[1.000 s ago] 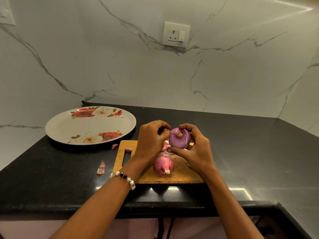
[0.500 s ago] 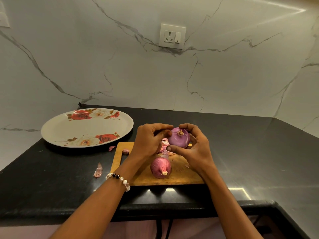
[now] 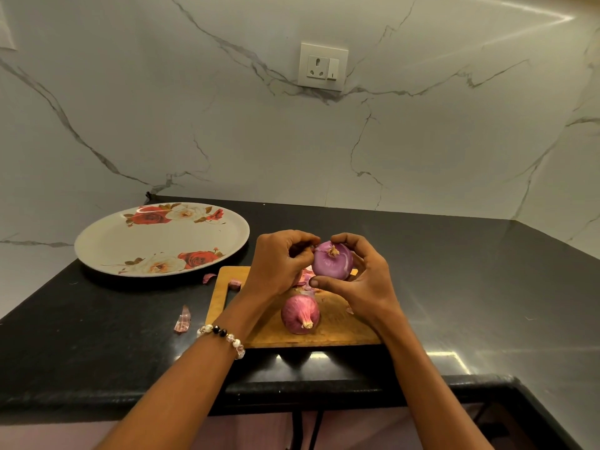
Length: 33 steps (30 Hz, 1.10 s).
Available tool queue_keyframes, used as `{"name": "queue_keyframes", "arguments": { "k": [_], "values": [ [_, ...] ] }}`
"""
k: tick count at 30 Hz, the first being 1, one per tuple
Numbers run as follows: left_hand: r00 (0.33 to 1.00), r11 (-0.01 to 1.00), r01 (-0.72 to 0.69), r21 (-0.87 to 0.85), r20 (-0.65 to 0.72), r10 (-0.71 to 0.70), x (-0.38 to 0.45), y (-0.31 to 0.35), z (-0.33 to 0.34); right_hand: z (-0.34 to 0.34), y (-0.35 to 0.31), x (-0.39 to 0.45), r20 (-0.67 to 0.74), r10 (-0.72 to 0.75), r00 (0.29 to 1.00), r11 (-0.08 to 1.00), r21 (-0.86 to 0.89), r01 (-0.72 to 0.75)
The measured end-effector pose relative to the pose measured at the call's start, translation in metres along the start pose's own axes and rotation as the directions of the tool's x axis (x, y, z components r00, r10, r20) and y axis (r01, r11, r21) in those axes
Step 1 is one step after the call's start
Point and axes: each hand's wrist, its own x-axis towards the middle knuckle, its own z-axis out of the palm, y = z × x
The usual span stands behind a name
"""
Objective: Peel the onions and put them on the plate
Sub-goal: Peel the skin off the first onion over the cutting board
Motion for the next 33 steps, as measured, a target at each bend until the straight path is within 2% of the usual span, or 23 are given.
{"name": "queue_keyframes", "arguments": {
  "k": [7,11,14,18,22,26,27,28,33],
  "values": [
    [0.993,0.992,0.101,-0.08,-0.05,-0.106,0.001,0.002,0.0,0.001,-0.003,0.0,0.005,0.014,1.0,0.999,0.04,-0.014],
    [0.981,0.972,0.164,-0.169,-0.077,-0.179,0.002,0.003,0.001,-0.001,-0.006,0.001,-0.025,0.045,0.999,0.988,0.149,-0.04],
    [0.979,0.967,0.169,-0.19,-0.079,-0.186,0.003,0.004,0.001,-0.004,-0.004,0.003,-0.077,0.102,0.992,0.952,0.298,-0.075],
    [0.991,0.976,0.122,-0.18,-0.032,-0.13,0.001,0.007,0.002,-0.007,-0.001,0.004,-0.097,0.197,0.976,0.859,0.496,-0.124],
    [1.0,0.99,0.03,-0.14,-0.004,-0.031,-0.002,0.007,0.002,-0.006,0.005,0.007,-0.132,0.287,0.949,0.794,0.587,-0.158],
    [0.992,0.993,-0.113,-0.018,0.057,0.114,-0.004,0.001,0.005,-0.014,0.005,0.011,-0.179,0.413,0.893,0.573,0.813,-0.102],
    [0.984,0.986,-0.164,0.023,0.069,0.162,-0.004,-0.001,0.006,-0.015,0.005,0.011,-0.169,0.414,0.894,0.558,0.824,-0.103],
    [0.978,0.978,-0.199,0.053,0.067,0.196,-0.003,-0.003,0.007,-0.014,0.004,0.01,-0.157,0.41,0.899,0.572,0.812,-0.119],
    [0.974,0.971,-0.227,0.075,0.009,0.227,-0.001,-0.007,0.008,-0.008,0.001,0.005,-0.078,0.3,0.951,0.802,0.56,-0.207]
  ]
}}
